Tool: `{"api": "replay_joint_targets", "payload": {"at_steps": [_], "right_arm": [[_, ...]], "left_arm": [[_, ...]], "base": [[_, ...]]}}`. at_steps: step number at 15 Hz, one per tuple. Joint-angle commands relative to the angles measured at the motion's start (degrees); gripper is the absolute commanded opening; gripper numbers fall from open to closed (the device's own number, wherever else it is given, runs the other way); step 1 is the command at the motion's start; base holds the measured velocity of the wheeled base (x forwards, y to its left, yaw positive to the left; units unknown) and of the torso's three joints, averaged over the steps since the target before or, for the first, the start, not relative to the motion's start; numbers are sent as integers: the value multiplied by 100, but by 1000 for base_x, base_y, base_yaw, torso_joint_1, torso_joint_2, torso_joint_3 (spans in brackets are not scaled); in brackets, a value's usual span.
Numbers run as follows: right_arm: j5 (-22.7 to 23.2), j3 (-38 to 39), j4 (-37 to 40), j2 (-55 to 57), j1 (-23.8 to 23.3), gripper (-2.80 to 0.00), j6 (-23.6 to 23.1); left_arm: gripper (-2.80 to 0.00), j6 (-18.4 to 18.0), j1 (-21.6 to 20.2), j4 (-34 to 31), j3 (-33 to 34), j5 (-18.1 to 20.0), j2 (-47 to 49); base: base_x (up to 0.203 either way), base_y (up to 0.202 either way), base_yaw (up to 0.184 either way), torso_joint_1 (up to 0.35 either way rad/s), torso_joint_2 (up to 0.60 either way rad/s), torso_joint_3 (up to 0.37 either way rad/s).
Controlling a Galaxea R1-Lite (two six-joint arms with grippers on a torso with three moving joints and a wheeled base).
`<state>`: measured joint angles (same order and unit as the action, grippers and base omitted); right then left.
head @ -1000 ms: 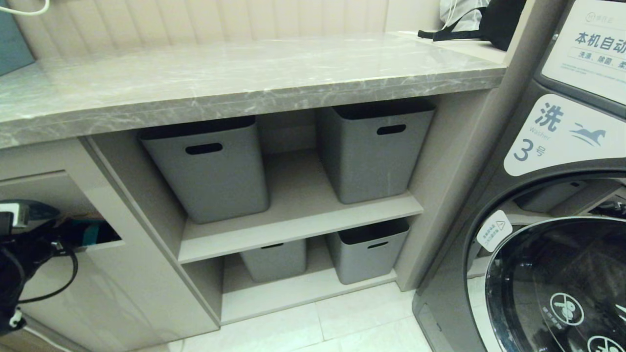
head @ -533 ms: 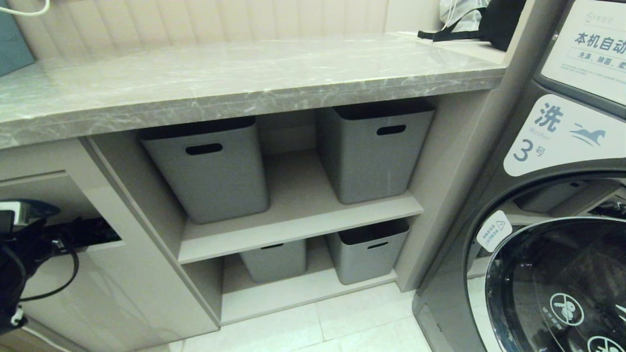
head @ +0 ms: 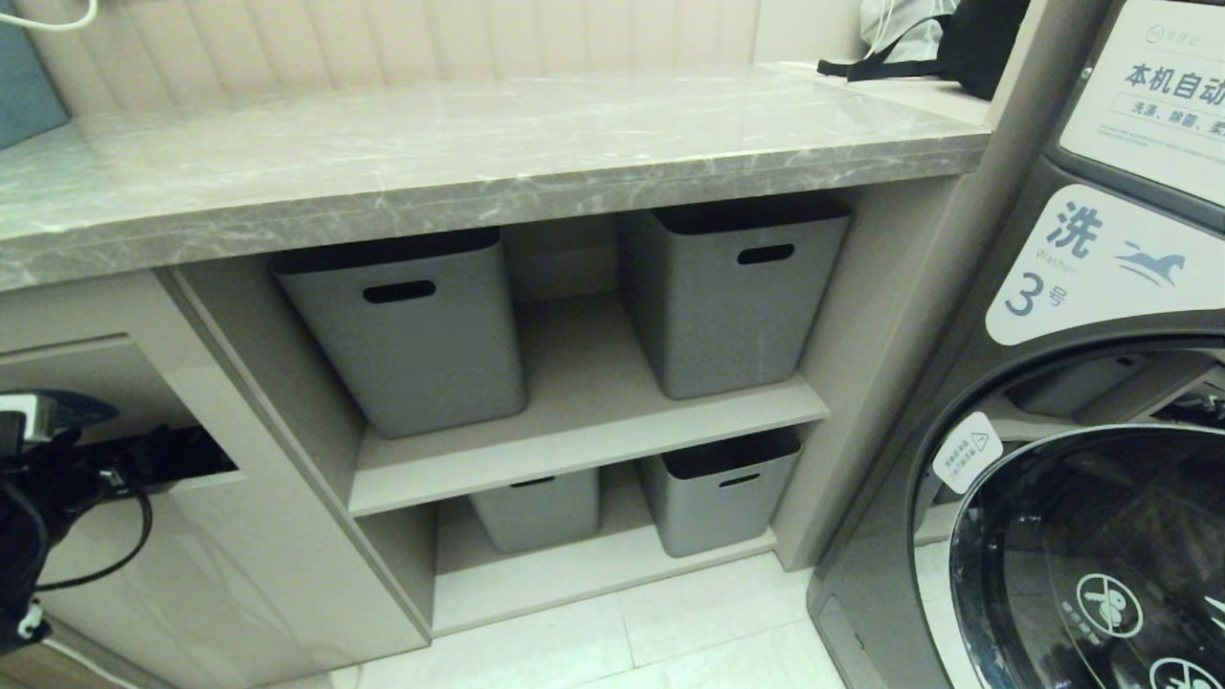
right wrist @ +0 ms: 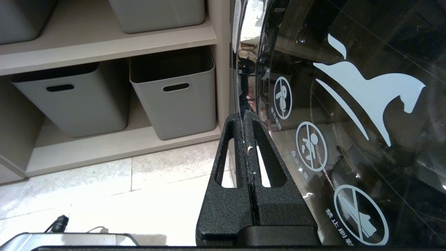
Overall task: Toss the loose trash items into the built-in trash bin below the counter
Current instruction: Put the garbage in the trash can
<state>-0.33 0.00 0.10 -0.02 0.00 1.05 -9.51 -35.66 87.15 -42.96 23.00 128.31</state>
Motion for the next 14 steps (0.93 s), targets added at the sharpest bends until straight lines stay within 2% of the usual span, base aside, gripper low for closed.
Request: {"api": "replay_joint_targets", "payload": {"at_steps": [1,6,14], "right_arm": [[-2,0,-1,2,0,-280,1],[-2,0,-1,2,0,-280,1],[-2,0,-1,2,0,-280,1]], "left_arm": [[-280,-8,6,51,-10,11,-25],[-280,-8,-3,51,310,11,-383],[-280,29,-41,51,1687,5,-1665]], "base": [[0,0,0,0,0,0],[0,0,0,0,0,0],[0,0,0,0,0,0]]}}
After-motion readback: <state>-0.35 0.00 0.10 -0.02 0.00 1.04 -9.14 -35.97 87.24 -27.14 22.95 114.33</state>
